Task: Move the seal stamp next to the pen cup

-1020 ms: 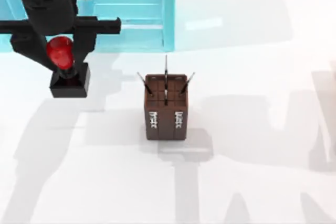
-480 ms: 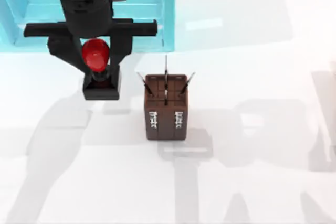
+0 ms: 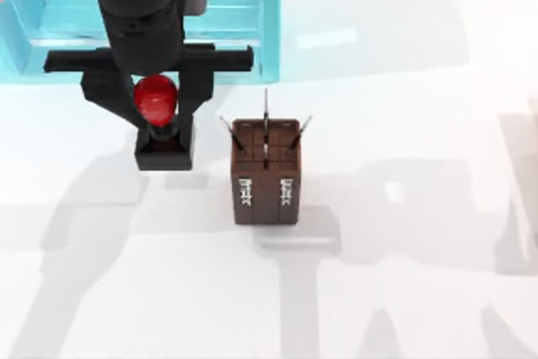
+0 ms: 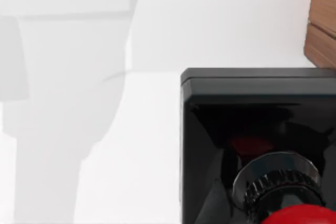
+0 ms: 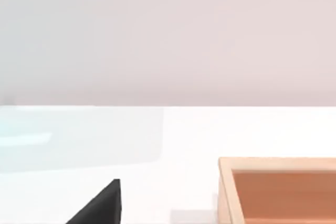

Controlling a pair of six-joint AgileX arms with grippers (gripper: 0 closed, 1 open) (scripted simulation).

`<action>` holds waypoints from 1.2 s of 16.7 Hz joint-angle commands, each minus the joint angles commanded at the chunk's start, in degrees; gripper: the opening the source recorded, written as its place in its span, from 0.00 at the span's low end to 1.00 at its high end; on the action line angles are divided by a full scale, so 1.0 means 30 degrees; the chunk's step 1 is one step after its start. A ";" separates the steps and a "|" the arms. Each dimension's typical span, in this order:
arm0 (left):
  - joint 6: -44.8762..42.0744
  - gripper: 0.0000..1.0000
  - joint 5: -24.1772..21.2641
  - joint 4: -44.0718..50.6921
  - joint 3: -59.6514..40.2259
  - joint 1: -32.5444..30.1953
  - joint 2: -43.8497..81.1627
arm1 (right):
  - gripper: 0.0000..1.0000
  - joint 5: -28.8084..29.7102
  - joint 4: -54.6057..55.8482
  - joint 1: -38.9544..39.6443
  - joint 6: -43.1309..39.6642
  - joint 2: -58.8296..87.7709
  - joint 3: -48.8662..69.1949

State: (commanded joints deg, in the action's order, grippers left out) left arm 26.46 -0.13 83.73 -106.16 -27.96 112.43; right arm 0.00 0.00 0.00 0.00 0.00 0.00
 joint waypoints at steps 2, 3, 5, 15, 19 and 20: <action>0.0000 0.00 0.0000 0.0000 0.0000 0.0000 0.0000 | 1.00 0.0000 0.0000 0.0000 0.0000 0.0000 0.0000; 0.0000 0.08 0.0000 0.0000 0.0000 0.0000 0.0000 | 1.00 0.0000 0.0000 0.0000 0.0000 0.0000 0.0000; 0.0000 0.23 0.0000 0.0000 0.0000 0.0000 0.0000 | 1.00 0.0000 0.0000 0.0000 0.0000 0.0000 0.0000; 0.0000 0.98 0.0000 0.0000 0.0000 0.0000 0.0000 | 1.00 0.0000 0.0000 0.0000 0.0000 0.0000 0.0000; 0.0000 1.00 0.0000 0.0000 0.0000 0.0000 0.0000 | 1.00 0.0000 0.0000 0.0000 0.0000 0.0000 0.0000; 0.0000 1.00 0.0000 0.0000 0.0000 0.0000 0.0000 | 1.00 0.0000 0.0000 0.0000 0.0000 0.0000 0.0000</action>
State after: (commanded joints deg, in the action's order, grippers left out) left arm 26.46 -0.13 83.73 -106.16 -27.96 112.43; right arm 0.00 0.00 0.00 0.00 0.00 0.00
